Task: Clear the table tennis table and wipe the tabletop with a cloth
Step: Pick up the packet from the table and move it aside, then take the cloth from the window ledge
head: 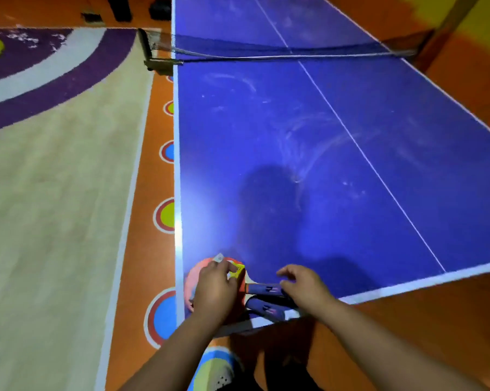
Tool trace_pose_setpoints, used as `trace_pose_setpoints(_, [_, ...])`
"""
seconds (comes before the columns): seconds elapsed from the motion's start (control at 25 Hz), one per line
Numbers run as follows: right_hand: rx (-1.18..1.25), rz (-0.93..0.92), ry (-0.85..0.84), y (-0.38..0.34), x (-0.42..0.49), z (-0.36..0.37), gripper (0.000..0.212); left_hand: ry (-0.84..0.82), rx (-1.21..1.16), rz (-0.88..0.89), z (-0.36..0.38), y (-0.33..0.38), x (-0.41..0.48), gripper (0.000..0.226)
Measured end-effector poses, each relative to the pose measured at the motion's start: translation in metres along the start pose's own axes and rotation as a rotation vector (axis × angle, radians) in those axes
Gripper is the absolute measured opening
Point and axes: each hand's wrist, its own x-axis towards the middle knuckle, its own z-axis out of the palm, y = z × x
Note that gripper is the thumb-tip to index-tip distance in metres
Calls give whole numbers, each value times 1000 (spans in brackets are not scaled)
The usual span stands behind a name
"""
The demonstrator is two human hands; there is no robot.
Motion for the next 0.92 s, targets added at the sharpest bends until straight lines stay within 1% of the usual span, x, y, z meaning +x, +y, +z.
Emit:
trace_pose_setpoints(0.08, [-25, 62, 60, 30, -19, -26, 28, -153, -51, 168, 26, 42, 3, 26])
trace_pose_setpoints(0.16, [-7, 132, 154, 63, -41, -52, 26, -283, -52, 274, 51, 87, -4, 33])
trace_pose_setpoints(0.28, [40, 214, 290, 112, -72, -87, 21, -390, -26, 391, 86, 147, -20, 36])
trace_pose_setpoints(0.4, [70, 290, 390, 173, -104, -122, 19, -472, 95, 519, 130, 204, -38, 28])
trace_pose_setpoints(0.52, [54, 350, 462, 250, -135, -162, 22, -514, 202, 638, 184, 273, -66, 25])
trace_pose_setpoints(0.6, [42, 375, 489, 303, -157, -194, 22, -515, 216, 705, 222, 326, -89, 26])
trace_pose_setpoints(0.76, [42, 440, 509, 399, -205, -255, 22, -539, 272, 853, 290, 423, -131, 23])
trace_pose_setpoints(0.92, [27, 513, 533, 478, -242, -301, 25, -565, 352, 1016, 343, 502, -161, 22])
